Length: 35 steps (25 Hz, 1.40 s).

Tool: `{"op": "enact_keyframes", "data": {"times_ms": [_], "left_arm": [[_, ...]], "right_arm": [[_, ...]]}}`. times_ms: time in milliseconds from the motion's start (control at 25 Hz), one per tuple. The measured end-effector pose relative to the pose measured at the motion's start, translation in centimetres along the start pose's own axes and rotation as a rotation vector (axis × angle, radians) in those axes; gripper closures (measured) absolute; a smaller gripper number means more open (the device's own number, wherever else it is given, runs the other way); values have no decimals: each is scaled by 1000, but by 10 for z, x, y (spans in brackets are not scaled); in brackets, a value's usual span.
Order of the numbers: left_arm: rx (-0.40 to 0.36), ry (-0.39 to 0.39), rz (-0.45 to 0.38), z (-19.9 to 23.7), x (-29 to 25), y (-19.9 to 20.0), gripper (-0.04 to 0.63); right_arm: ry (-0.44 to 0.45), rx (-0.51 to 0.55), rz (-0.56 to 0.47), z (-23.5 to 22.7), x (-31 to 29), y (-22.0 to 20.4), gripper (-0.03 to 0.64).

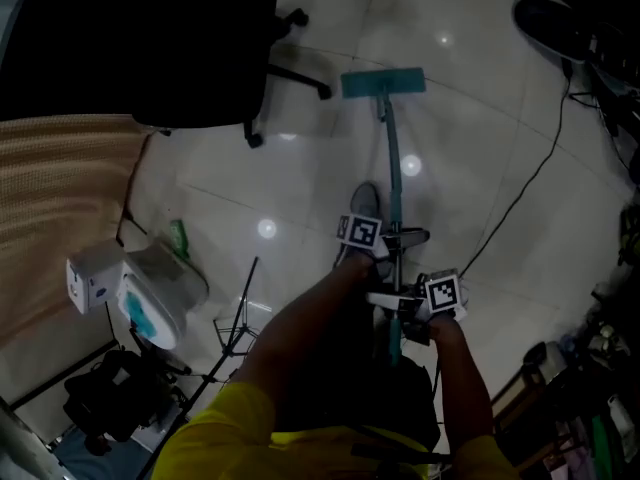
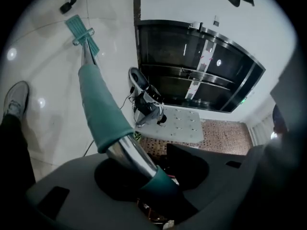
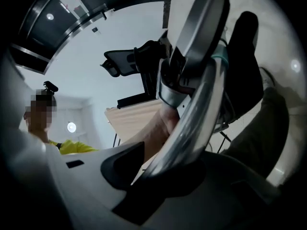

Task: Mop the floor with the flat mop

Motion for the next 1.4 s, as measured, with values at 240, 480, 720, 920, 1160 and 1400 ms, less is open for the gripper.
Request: {"op": "enact_keyframes", "data": {"times_ms": [240, 480, 720, 920, 1160, 1400], "left_arm": [[-79, 60, 72, 20, -6, 134, 413], [-91, 112, 144, 15, -5, 123, 413], [37, 87, 152, -1, 1, -65, 428], [115, 75, 55, -10, 5, -147, 434], [11, 93, 78, 17, -8, -29, 427], [-68, 132, 138, 23, -18, 124, 426]], "right_arm": [[8, 44, -51, -25, -14, 131, 499], [57, 53, -22, -8, -22, 118, 498], [29, -82, 47, 11, -3, -64, 497], [-20, -122, 28, 17, 13, -136, 495], [58, -21, -88, -16, 15, -20, 497], [159, -11, -183, -16, -1, 132, 515]]}}
Point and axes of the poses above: the fingertips, and each gripper's own axes: x backward along the fingers, z to its left, y out of its top, the point moved 2 cm from there along x, backward along the fingers, and after that the axes turned 5 degrees about -y, right-handed, at the moved point
